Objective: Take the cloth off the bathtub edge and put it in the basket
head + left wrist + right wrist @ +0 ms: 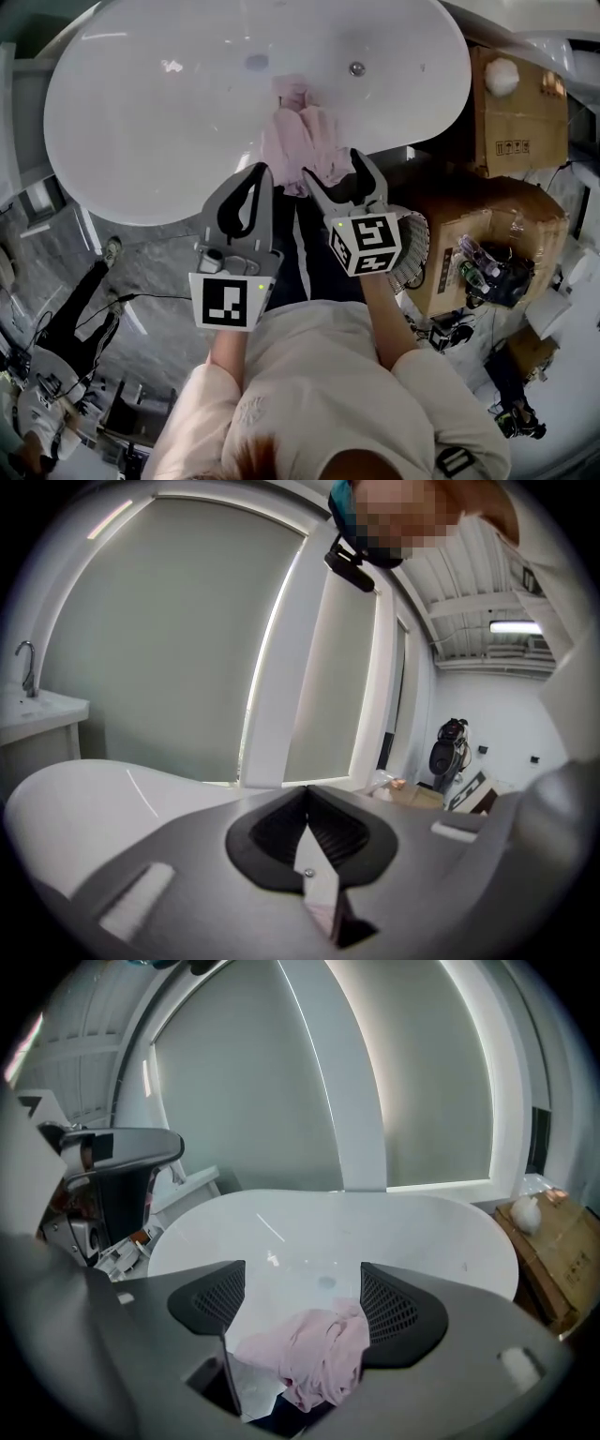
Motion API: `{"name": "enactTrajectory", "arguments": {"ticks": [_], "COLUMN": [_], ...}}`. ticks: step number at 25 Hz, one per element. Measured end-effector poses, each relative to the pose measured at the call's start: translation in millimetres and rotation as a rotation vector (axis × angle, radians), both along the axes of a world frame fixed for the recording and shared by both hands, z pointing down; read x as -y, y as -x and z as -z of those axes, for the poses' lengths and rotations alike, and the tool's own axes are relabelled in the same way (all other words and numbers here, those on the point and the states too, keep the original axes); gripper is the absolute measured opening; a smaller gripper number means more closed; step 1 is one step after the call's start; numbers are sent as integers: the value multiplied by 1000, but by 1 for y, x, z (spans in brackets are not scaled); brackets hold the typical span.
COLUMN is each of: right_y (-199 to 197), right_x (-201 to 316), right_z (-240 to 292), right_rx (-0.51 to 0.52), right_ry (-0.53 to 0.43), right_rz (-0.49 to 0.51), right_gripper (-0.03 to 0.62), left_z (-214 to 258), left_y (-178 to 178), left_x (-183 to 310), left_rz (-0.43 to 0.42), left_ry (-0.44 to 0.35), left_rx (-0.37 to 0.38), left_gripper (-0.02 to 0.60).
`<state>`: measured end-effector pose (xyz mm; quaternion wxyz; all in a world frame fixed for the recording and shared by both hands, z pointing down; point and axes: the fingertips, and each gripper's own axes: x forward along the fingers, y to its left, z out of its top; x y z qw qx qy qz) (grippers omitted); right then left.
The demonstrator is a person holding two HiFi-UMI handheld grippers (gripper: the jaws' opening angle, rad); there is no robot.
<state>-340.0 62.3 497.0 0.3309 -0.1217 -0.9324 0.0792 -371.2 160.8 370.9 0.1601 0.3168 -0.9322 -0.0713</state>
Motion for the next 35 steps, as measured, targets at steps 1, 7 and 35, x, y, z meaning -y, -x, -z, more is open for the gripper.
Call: {"name": "enactTrajectory", "arguments": {"ticks": [1, 7, 35], "right_y": [0, -1, -24], "right_x": [-1, -11, 11], "right_z": [-10, -68, -221], "right_rx": [-13, -69, -261], "right_ry": [0, 51, -73], "right_rz": [-4, 22, -99], "right_gripper": [357, 370, 368], "left_z": [-8, -52, -166], "left_y": [0, 4, -4], "left_x": [1, 1, 24], "left_rz": [3, 17, -15], "left_ry": [1, 2, 1], "left_rx": [-11, -60, -224], "left_gripper": [49, 49, 49]}}
